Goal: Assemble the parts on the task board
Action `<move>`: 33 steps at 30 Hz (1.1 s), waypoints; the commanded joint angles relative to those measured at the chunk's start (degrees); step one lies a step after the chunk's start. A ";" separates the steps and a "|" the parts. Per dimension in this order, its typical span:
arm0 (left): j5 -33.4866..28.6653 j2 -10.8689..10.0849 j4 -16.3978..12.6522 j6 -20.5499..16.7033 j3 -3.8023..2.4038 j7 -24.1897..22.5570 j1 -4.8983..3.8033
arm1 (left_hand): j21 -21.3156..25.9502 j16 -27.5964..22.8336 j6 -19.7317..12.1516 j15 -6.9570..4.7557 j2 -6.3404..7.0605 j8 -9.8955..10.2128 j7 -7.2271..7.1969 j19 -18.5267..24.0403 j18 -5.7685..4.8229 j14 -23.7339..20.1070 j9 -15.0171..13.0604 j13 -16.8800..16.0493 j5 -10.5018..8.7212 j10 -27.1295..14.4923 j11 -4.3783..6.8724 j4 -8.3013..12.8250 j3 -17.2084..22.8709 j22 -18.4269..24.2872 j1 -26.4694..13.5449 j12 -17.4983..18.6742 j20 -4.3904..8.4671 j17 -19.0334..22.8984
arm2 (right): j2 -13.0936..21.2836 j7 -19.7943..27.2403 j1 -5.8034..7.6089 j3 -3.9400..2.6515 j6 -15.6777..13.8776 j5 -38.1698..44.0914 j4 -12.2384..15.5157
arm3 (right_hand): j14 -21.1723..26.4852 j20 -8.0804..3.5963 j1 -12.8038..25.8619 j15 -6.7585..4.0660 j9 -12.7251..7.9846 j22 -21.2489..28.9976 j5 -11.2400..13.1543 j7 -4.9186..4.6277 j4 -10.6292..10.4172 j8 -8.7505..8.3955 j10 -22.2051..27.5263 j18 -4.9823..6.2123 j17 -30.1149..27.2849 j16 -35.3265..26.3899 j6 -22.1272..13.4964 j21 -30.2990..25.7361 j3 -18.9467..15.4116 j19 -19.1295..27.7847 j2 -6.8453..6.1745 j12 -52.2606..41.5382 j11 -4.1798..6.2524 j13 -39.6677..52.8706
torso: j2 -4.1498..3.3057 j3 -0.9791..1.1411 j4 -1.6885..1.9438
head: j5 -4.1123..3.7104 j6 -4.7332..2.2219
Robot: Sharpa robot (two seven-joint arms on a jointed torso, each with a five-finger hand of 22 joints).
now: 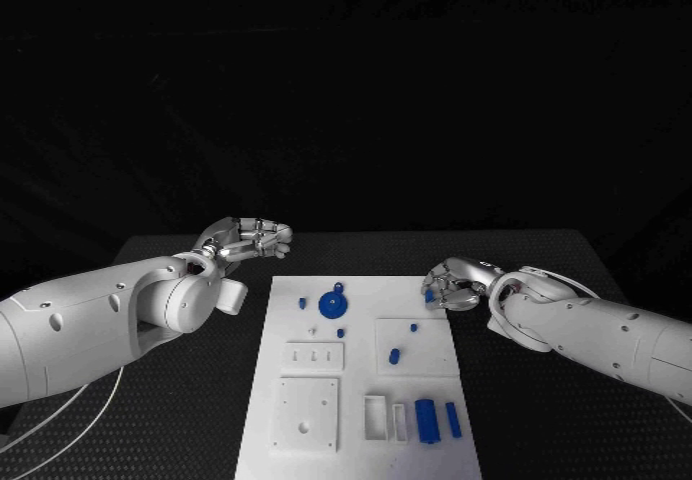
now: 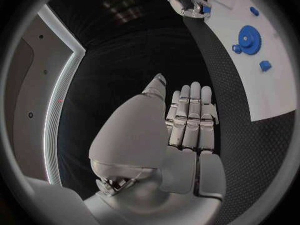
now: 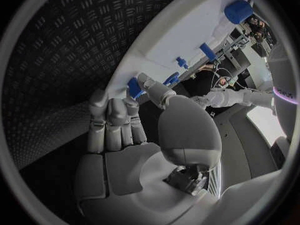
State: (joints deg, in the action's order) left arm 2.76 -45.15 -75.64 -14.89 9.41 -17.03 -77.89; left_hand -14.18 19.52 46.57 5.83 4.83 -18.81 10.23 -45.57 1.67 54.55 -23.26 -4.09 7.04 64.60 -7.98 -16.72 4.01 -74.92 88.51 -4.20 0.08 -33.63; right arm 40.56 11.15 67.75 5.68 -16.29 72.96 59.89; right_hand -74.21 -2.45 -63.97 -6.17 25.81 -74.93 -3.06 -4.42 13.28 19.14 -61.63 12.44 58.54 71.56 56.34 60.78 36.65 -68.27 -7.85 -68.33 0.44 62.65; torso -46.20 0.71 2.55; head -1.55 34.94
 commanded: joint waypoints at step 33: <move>13.70 1.71 -2.08 6.30 -0.05 15.95 -0.09 | -3.28 3.49 6.62 -2.22 -0.39 -1.24 -2.47 -3.76 1.31 6.57 -0.23 -2.08 -3.51 9.33 3.42 -0.08 1.35 -1.34 -14.77 -2.82 1.99 -3.71 | 2.22 -14.40 5.40 -0.42 -0.96 10.75 16.22 | -0.30 -0.39 -0.56 -1.14 0.81 -0.84 0.26 -0.59 -0.32 1.34 -0.97 2.56 0.36 0.01 4.03 0.75 4.43 -0.64 1.20 -0.40 0.87 -0.05 | 0.41 -0.30 -0.21 | -0.37 -1.48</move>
State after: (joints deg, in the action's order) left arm 13.62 -43.74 -77.45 -9.82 9.40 -4.94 -77.91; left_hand -17.23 22.68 52.82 3.68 4.62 -19.98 7.67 -49.06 2.65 60.83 -23.56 -6.10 3.71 73.52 -4.62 -16.75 4.95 -74.91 74.22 -6.84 1.93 -37.31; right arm 42.83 1.79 73.01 5.30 -17.51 79.97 75.49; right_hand -74.43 -2.63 -64.40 -6.97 25.95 -74.93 -2.87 -3.60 12.95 19.68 -62.45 12.79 58.85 71.56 57.33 61.22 40.76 -68.64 -6.45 -68.33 1.24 62.66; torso -45.94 0.48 2.42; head -2.08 33.70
